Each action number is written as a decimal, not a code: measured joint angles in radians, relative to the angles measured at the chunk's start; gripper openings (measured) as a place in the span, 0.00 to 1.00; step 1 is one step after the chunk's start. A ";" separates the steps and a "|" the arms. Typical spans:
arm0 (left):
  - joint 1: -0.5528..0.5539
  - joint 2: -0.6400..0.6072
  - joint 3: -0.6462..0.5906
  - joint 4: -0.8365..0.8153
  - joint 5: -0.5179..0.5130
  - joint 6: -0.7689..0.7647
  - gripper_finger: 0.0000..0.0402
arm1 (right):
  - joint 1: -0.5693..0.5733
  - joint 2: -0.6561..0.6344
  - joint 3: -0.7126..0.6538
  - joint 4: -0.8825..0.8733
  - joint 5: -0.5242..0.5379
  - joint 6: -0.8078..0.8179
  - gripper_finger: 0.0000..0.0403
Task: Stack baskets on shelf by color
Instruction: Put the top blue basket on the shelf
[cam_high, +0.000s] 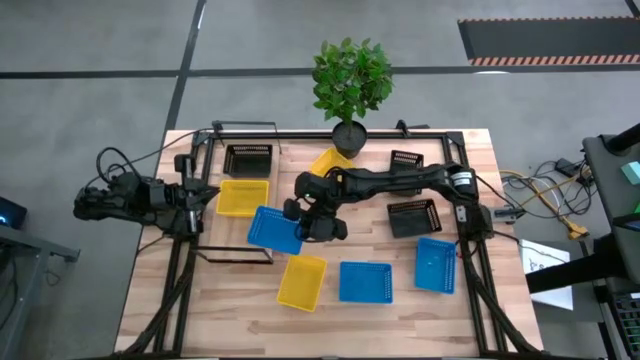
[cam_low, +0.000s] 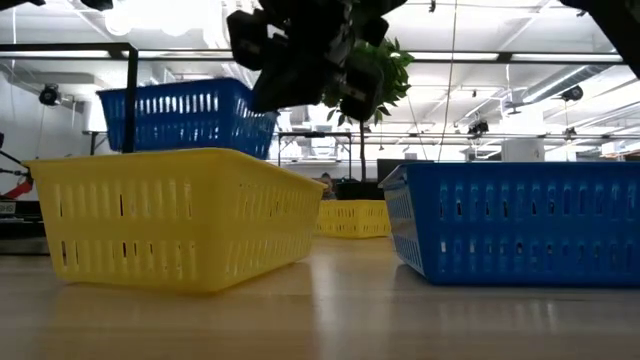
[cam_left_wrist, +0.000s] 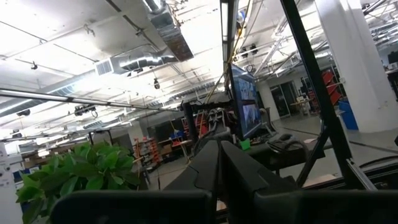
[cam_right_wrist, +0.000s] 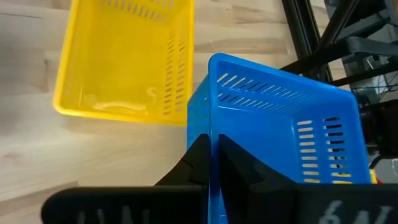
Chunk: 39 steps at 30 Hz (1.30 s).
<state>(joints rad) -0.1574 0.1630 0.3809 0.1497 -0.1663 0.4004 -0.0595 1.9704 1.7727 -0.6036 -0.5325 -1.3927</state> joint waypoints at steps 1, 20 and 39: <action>0.000 0.000 0.000 0.000 0.000 0.000 0.00 | 0.000 0.007 0.000 0.007 -0.001 0.000 0.02; 0.000 0.000 0.000 0.000 0.000 0.006 0.00 | 0.000 0.048 0.000 0.088 -0.093 -0.006 0.02; 0.000 0.000 0.000 0.000 0.000 0.006 0.00 | 0.000 0.069 0.000 0.161 -0.066 0.013 0.02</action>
<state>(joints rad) -0.1577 0.1627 0.3805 0.1494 -0.1662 0.4061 -0.0593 2.0396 1.7724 -0.4431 -0.5983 -1.3802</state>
